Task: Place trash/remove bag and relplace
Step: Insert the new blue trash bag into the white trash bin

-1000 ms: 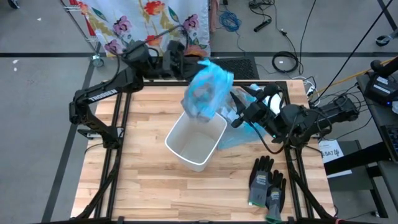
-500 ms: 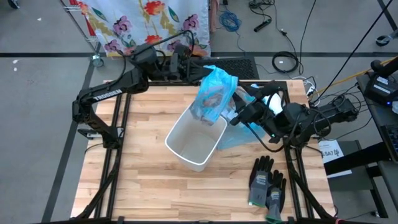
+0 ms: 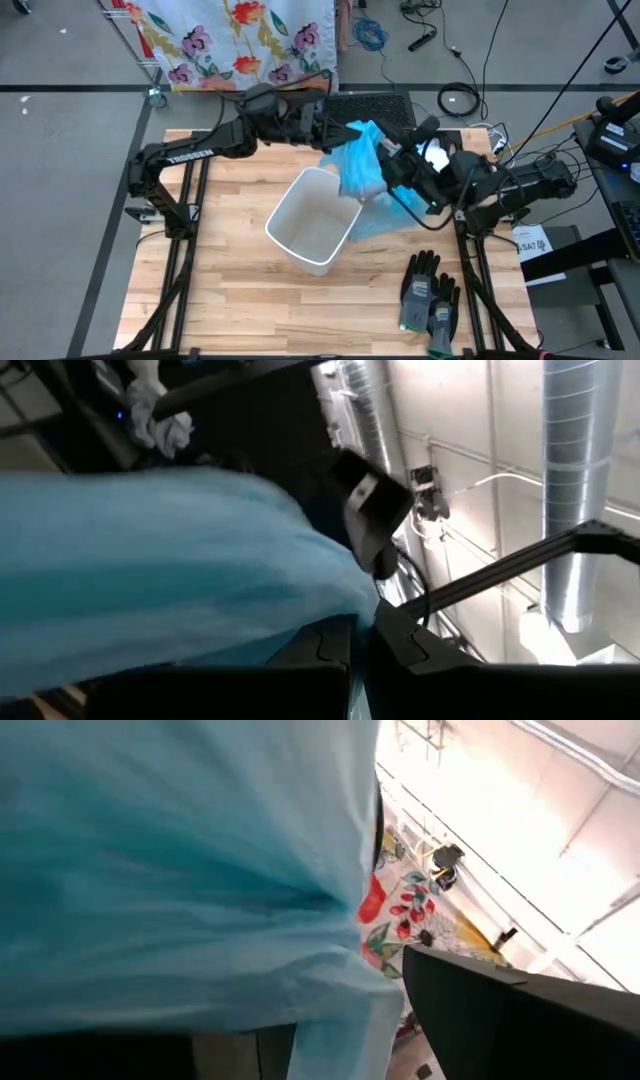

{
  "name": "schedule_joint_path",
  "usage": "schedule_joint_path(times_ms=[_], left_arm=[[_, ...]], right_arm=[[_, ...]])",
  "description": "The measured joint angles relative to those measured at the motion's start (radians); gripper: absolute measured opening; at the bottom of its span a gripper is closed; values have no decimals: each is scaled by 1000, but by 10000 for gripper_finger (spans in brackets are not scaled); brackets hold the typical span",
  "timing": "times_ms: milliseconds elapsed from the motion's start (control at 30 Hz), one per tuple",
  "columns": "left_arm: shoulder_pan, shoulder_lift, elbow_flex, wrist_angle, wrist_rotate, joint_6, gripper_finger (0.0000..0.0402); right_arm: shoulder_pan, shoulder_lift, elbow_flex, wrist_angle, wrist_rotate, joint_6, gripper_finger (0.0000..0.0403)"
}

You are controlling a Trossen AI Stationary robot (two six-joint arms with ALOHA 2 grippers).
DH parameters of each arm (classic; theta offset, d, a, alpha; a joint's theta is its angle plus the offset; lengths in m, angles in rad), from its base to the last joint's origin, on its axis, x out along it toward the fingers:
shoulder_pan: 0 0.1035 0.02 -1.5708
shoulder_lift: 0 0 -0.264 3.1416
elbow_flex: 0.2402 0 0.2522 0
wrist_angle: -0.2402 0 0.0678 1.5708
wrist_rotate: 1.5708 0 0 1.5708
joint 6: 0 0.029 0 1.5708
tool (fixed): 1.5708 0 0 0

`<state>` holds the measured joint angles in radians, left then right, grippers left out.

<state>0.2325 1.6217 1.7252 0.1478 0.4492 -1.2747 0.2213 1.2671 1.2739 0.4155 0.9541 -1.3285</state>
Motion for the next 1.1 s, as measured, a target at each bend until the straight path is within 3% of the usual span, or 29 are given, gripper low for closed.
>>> schedule_joint_path(times_ms=[133,333,467,700,1100], left_arm=[[-12,12,0,4,-2,19,12],[-9,13,0,16,-19,55,12],[5,13,0,69,-48,64,12],[10,13,0,79,-115,233,27],[8,13,0,79,-77,316,148]], right_arm=[[-26,0,0,-8,-44,4,146],[-7,0,0,-36,-43,15,14],[-4,-1,0,-30,-34,9,3],[-4,-9,0,-32,-7,7,1],[-3,-22,0,-32,-7,27,0]])
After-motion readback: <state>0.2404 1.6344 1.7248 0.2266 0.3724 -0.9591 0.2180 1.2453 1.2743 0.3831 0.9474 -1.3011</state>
